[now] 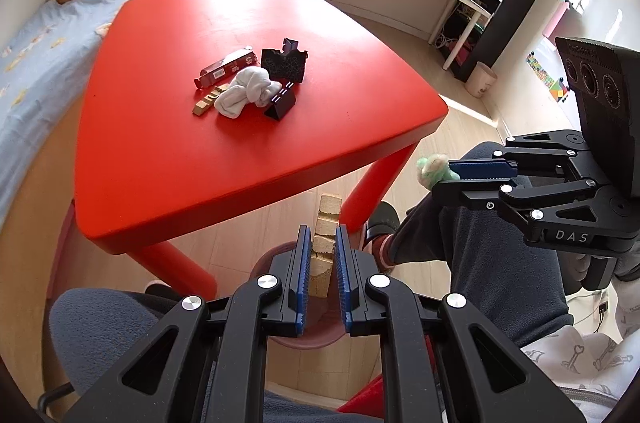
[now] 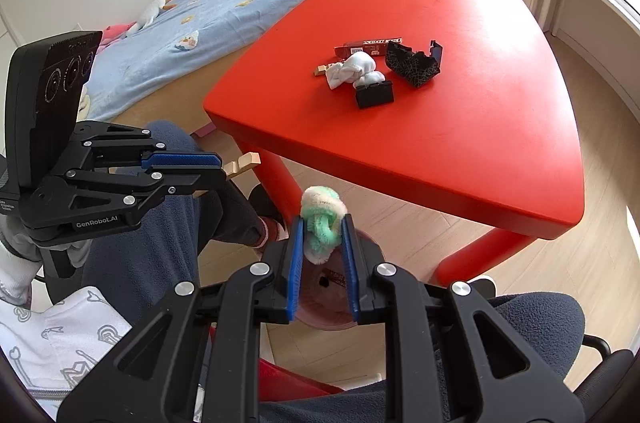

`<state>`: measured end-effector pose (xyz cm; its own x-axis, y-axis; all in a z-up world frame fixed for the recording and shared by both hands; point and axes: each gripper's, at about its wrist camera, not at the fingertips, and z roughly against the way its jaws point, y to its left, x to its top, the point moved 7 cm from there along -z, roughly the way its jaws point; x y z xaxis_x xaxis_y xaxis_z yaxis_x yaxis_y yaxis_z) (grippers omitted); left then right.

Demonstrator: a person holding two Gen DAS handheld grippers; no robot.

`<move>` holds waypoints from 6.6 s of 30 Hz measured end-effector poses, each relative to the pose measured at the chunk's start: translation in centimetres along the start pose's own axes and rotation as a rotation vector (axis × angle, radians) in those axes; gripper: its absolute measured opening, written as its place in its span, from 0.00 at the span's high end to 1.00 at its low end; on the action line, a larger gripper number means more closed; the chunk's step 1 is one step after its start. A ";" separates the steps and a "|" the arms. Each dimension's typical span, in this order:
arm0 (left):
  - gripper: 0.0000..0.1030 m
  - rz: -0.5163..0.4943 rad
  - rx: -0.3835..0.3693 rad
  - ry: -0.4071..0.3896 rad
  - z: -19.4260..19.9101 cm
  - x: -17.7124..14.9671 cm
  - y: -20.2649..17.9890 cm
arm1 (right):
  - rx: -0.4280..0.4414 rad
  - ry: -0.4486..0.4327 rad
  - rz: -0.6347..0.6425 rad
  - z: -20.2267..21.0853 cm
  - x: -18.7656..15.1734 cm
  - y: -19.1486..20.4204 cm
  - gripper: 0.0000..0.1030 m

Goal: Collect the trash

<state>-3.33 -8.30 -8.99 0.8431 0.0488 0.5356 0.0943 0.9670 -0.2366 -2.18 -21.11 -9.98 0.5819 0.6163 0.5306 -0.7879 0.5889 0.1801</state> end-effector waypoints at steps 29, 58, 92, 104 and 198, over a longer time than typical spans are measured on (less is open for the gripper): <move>0.08 0.044 0.046 -0.009 -0.3 -1.3 1.5 | -0.016 0.037 -0.092 -1.8 -1.3 -2.0 0.03; 0.08 -0.015 0.046 -0.091 -0.9 9.6 3.7 | -0.066 -0.074 -0.150 -1.4 11.9 -9.1 0.03; 0.50 0.023 0.018 0.045 -9.9 12.9 6.1 | -0.082 0.071 -0.158 -13.5 18.2 -14.8 0.46; 0.81 0.011 0.018 0.051 -10.3 12.9 6.5 | -0.071 0.086 -0.159 -14.5 18.1 -14.8 0.83; 0.16 0.001 -0.013 -0.001 0.4 -0.6 -1.1 | 0.028 0.025 -0.046 -0.8 -0.9 -1.3 0.10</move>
<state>-4.18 -9.27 -8.75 0.8430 0.0503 0.5356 0.0998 0.9637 -0.2477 -1.50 -22.07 -11.36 0.6224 0.6020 0.5002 -0.7652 0.6023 0.2272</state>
